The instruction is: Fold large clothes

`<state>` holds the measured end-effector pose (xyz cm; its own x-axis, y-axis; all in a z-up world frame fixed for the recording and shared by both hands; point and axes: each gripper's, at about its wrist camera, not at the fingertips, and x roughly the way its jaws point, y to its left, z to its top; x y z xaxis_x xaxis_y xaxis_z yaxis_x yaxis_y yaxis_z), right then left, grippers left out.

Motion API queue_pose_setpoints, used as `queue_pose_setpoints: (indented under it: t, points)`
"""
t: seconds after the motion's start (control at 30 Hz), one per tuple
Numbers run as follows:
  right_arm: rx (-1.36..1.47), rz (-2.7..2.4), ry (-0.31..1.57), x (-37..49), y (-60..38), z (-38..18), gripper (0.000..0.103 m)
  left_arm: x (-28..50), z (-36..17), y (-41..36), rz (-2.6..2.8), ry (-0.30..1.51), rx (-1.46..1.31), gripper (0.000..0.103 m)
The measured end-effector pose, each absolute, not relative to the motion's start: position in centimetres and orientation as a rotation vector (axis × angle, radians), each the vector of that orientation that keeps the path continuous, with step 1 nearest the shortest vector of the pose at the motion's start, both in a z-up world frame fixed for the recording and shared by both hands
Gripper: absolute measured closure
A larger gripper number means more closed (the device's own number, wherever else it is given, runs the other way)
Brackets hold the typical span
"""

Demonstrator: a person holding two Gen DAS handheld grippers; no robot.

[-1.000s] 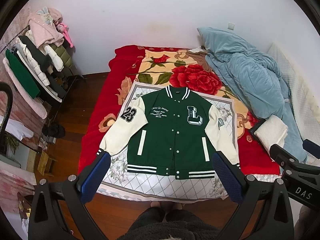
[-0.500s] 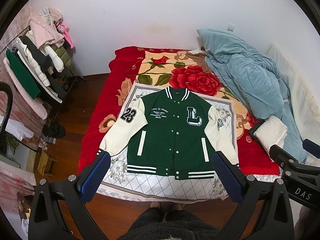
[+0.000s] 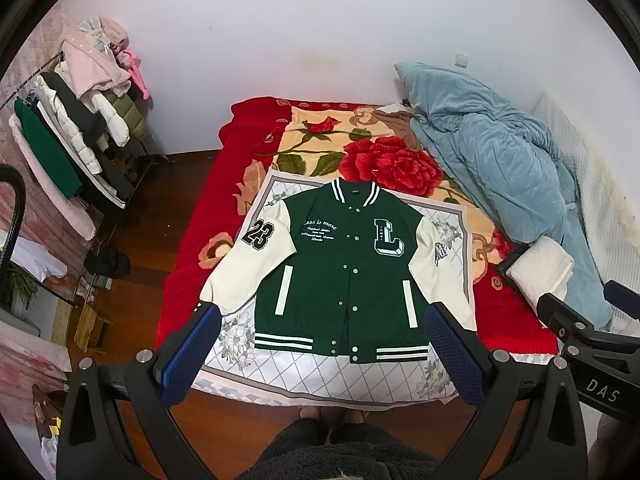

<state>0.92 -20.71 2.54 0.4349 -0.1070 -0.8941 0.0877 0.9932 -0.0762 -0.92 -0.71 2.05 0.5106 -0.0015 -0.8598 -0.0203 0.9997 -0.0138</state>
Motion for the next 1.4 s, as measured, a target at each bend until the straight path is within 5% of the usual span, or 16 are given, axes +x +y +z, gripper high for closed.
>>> queue_pose_setpoints:
  t: [0.53,0.7,0.83,0.9,0.97,1.4]
  points:
    - [0.007,-0.136,1.128,1.8,-20.6,3.0,0.000,-0.4,1.7,-0.7,0.007,1.031,-0.017,0.000]
    - [0.134,-0.151,1.156,5.1,-22.8,-0.3,0.000,3.7,-2.0,0.2,0.065,1.002,0.037,0.000]
    - [0.340,-0.262,1.232,6.7,-27.7,-7.4,0.005,7.3,-7.5,0.7,0.100,1.000,0.083,0.000]
    - [0.455,-0.338,1.252,6.9,-31.0,-11.8,0.033,9.3,-11.1,0.4,0.120,1.015,0.113,0.000]
    - [0.567,-0.429,1.288,6.6,-34.9,-17.1,0.042,11.2,-14.4,-0.4,0.135,1.045,0.135,0.000]
    - [1.464,-0.561,1.296,0.4,-49.7,-57.5,0.033,17.5,-34.9,-7.9,0.253,1.263,0.257,0.000]
